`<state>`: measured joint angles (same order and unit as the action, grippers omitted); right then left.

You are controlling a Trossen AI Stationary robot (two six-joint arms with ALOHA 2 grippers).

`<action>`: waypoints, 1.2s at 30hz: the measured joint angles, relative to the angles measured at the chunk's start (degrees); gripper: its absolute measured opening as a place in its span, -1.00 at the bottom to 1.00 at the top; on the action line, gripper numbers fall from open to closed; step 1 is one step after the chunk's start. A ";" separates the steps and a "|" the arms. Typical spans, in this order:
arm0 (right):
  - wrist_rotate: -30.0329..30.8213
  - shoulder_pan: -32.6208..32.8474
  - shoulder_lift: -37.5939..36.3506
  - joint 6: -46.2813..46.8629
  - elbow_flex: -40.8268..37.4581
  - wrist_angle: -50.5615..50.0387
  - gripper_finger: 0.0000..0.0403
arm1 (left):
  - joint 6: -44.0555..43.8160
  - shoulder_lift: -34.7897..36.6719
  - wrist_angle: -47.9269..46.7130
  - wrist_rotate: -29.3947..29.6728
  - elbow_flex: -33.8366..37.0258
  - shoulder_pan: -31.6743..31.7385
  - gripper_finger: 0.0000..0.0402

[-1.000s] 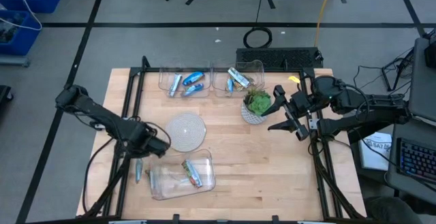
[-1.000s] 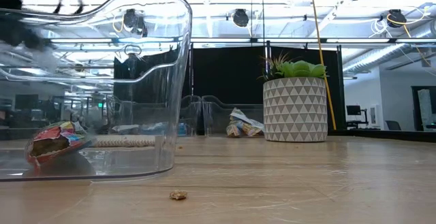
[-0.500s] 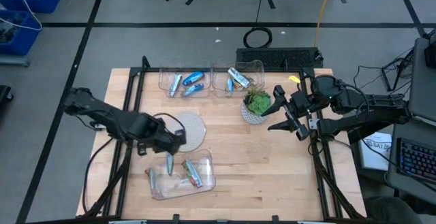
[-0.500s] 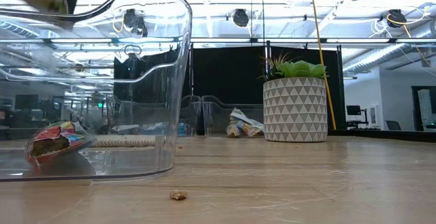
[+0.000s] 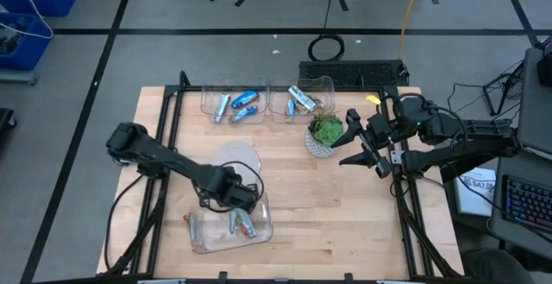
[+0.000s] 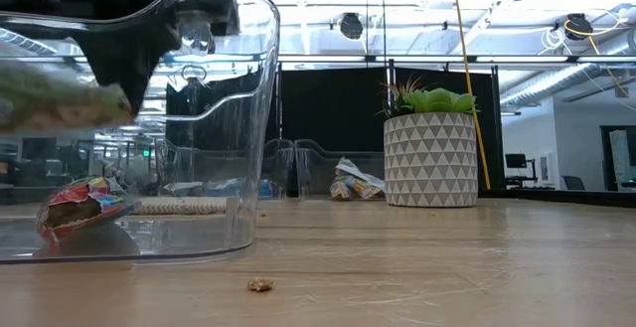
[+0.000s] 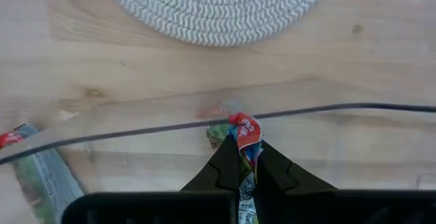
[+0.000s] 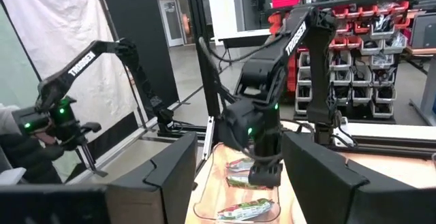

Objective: Pick and place Granola Bars by type
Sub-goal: Put the red granola bar into the bottom transparent bin

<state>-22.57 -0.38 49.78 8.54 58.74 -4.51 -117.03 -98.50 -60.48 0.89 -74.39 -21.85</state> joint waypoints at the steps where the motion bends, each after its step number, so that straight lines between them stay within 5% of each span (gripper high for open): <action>1: 0.00 0.00 0.00 0.00 0.00 0.06 0.03 | 0.03 -0.57 0.79 0.01 0.00 -0.11 -0.92; 9: -0.02 0.00 0.00 0.46 0.00 4.21 0.03 | -0.45 -4.53 7.48 -0.95 0.04 -0.35 -0.78; 23: -0.08 0.01 0.00 0.24 0.02 4.66 0.03 | 1.07 2.83 6.99 0.67 0.04 -0.30 -0.03; 27: -0.09 0.00 0.00 -0.04 0.02 4.61 0.03 | -0.08 7.39 1.59 0.68 0.04 -1.52 0.19; 36: -0.07 0.00 0.00 -1.22 0.02 4.57 0.03 | -19.53 19.18 -24.17 -4.43 0.03 -8.46 0.42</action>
<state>-22.63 -0.38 49.78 7.31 58.76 0.05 -136.56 -79.31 -84.65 -3.55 -74.36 -30.30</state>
